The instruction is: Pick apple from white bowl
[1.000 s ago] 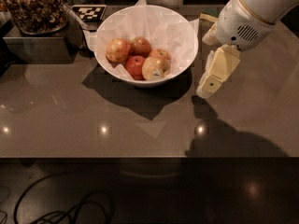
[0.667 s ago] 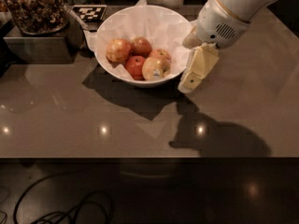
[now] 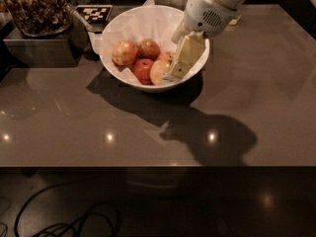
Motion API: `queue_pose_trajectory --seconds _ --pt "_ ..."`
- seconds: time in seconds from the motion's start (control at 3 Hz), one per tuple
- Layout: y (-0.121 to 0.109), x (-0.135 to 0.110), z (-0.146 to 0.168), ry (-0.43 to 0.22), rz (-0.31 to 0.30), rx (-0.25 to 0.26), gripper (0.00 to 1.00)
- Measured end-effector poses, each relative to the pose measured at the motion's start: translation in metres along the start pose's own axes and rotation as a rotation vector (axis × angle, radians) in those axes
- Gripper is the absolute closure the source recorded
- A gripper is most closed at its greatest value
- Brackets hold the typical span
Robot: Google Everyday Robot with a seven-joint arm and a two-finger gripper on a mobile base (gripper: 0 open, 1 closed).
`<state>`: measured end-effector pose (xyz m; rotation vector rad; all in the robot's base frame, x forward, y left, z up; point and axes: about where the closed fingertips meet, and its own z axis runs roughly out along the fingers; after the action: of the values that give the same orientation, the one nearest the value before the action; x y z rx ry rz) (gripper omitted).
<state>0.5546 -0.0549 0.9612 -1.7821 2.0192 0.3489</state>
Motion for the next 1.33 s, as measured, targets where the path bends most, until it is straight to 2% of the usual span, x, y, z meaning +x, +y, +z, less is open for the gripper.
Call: queue_pose_trajectory --seconds 0.67,1.0,1.33 --pt "-0.029 -0.023 0.016 0.012 -0.019 -0.001 0.25" --pt "-0.038 -0.02 0.025 -0.001 0.026 0.008 0.17" --pt "-0.042 -0.008 0.032 -0.026 0.115 0.048 0.16"
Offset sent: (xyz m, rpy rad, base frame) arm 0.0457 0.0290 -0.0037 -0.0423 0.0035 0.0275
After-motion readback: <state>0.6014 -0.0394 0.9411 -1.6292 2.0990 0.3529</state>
